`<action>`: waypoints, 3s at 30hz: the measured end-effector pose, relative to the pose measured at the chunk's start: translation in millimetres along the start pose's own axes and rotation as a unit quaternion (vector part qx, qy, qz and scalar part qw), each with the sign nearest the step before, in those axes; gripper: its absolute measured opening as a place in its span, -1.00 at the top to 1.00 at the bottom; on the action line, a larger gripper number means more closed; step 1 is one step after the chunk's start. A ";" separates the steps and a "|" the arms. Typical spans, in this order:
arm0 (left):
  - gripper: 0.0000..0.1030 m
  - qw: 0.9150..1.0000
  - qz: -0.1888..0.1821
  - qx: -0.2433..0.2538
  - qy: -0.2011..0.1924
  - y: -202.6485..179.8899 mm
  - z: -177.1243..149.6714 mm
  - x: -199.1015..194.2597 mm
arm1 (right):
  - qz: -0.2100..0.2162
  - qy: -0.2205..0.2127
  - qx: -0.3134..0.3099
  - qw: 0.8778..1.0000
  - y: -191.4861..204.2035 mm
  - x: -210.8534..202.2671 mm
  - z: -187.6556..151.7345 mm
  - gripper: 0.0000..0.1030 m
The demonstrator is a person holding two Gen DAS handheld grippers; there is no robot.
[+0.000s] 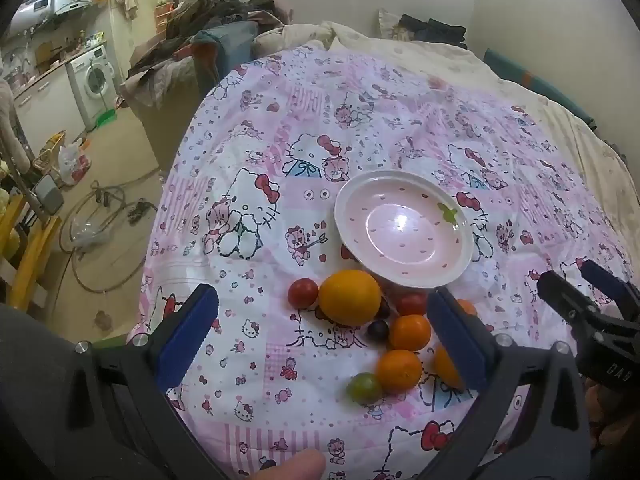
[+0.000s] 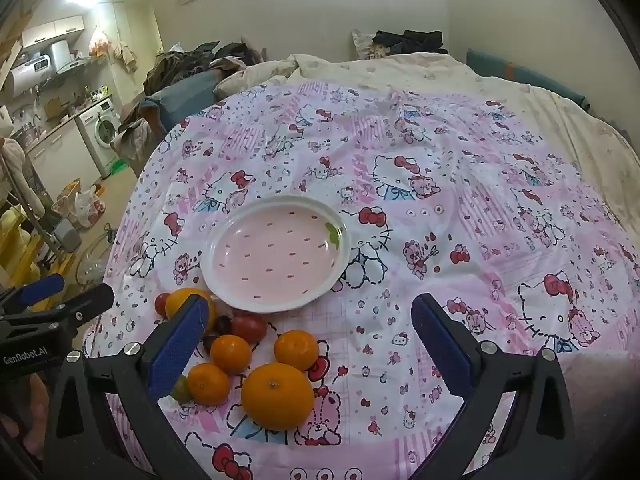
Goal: Organize fruits
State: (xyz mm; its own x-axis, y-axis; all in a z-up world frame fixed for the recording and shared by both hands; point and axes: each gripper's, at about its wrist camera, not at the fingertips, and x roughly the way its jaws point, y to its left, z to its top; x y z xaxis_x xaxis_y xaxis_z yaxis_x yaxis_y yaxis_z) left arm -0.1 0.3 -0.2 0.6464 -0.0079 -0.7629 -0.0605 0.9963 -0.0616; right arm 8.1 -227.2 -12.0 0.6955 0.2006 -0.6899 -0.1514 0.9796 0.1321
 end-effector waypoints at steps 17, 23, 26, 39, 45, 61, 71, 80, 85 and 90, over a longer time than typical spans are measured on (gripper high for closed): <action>-0.99 1.000 0.001 0.000 0.000 2.5 0.3 -1.7 | -0.003 0.007 -0.003 1.000 1.5 3.0 -1.8 -1.00; -0.99 1.000 0.001 0.000 0.001 2.6 0.6 -1.5 | -0.003 0.007 -0.003 1.000 1.1 1.7 -0.9 -1.00; -0.99 1.000 0.001 -0.001 0.001 2.2 -0.4 -2.4 | -0.002 0.008 -0.003 1.000 1.2 2.9 -1.4 -1.00; -0.99 1.000 0.000 -0.001 0.003 3.7 -1.1 -1.6 | 0.000 0.010 -0.003 1.000 1.6 5.1 -3.1 -1.00; -0.99 1.000 -0.001 -0.002 0.004 -0.4 -4.5 -0.6 | -0.001 0.014 -0.004 1.000 3.4 6.5 -4.0 -1.00; -0.99 1.000 -0.001 -0.004 0.007 1.1 -6.7 4.8 | -0.001 0.017 -0.001 1.000 1.0 7.2 -4.0 -1.00; -0.99 1.000 -0.002 -0.006 0.010 0.5 -5.8 4.6 | 0.000 0.019 0.001 1.000 1.0 6.5 -3.5 -1.00; -0.99 1.000 -0.002 -0.009 0.011 3.5 -2.8 2.5 | -0.001 0.019 0.001 1.000 0.6 5.9 -3.3 -1.00; -0.99 1.000 -0.002 -0.009 0.012 4.0 -2.8 2.7 | -0.001 0.021 0.004 1.000 -0.3 5.4 -1.9 -1.00; -0.99 1.000 -0.002 -0.011 0.013 4.9 -3.5 3.2 | -0.002 0.023 0.001 1.000 0.3 7.2 -2.9 -1.00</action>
State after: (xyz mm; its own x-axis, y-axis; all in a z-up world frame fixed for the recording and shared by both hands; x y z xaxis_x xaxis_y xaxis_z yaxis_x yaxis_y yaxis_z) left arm -0.9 4.9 -5.2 0.6264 -0.0147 -0.7794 -0.0751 0.9940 -0.0791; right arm 11.0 -225.4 -19.0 0.6623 0.1969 -0.7229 -0.1476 0.9802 0.1317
